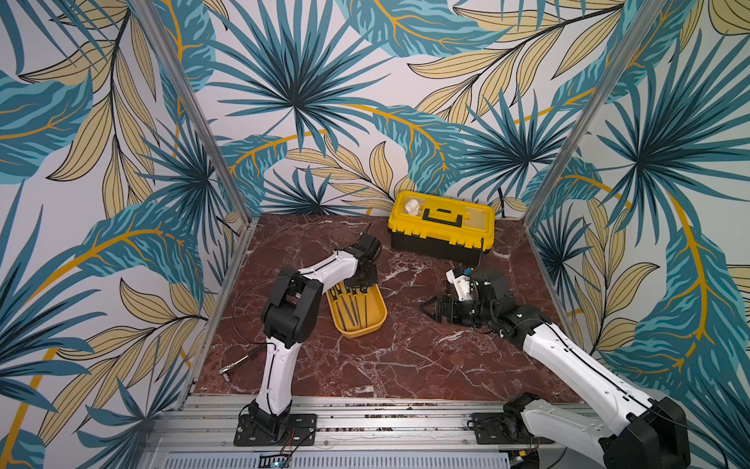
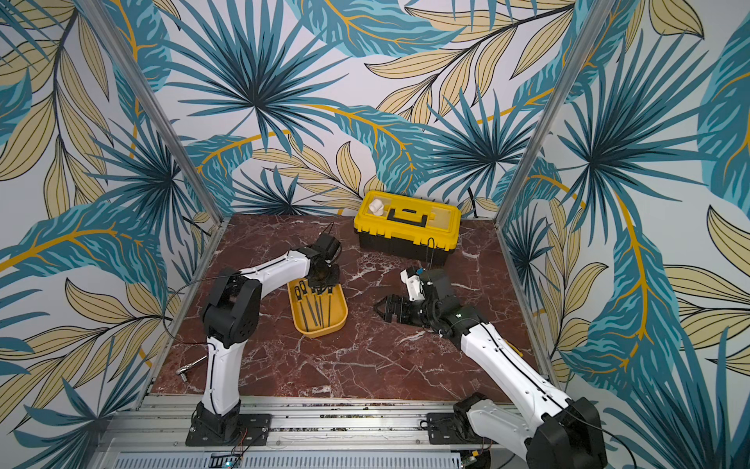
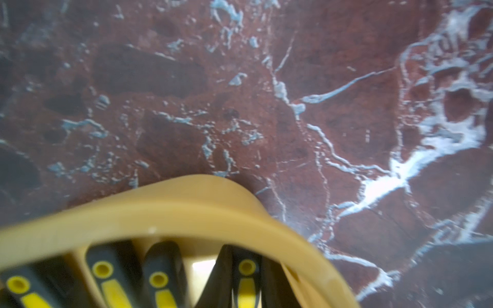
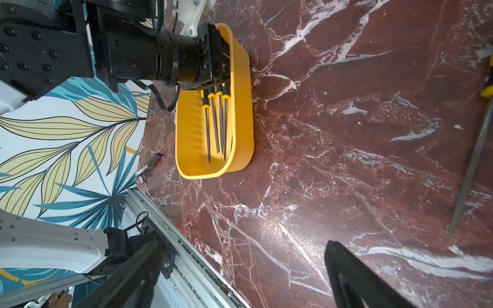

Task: Take the file tool out of the storage box
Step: Pick up the file tool from the storage box.

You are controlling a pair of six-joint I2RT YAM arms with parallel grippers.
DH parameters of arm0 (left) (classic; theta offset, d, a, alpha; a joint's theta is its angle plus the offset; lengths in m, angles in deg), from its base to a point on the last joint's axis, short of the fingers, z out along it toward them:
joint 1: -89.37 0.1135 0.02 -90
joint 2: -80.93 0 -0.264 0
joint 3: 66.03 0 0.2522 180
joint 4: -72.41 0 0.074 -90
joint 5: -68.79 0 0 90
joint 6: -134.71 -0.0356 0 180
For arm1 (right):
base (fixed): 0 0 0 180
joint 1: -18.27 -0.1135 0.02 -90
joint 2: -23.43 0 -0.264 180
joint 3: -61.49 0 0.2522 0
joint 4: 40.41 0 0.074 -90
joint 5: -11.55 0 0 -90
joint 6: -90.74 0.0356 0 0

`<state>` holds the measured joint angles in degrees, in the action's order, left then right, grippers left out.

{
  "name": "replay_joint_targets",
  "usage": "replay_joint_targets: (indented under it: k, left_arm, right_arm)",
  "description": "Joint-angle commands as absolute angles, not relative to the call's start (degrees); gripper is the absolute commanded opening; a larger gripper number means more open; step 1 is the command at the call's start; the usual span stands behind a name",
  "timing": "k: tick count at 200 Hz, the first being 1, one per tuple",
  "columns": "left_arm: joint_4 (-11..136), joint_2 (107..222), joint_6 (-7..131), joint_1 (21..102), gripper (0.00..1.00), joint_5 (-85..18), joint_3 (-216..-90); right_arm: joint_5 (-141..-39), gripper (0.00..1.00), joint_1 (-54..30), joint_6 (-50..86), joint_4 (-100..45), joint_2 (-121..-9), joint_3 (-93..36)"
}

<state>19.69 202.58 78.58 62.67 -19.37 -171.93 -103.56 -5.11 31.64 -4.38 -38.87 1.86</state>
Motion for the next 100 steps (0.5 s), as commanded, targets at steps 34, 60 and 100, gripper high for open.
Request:
replay_joint_targets:
  k: [34,60,100]
  left_arm:
    - [24.65,190.60,78.31,63.36,0.13,-28.22,-166.85]
    - [26.38,186.39,79.94,63.36,0.13,-32.23,-164.42]
    - [30.53,181.16,84.96,62.94,0.13,-38.66,-160.38]
  right_arm:
    - [-103.75,0.94,-6.93,32.35,-4.73,-37.97,2.08]
    - [-104.69,0.85,-8.36,33.73,-6.84,-39.37,1.35]
    - [-103.64,0.65,-12.12,34.84,-9.35,-44.05,-1.51]
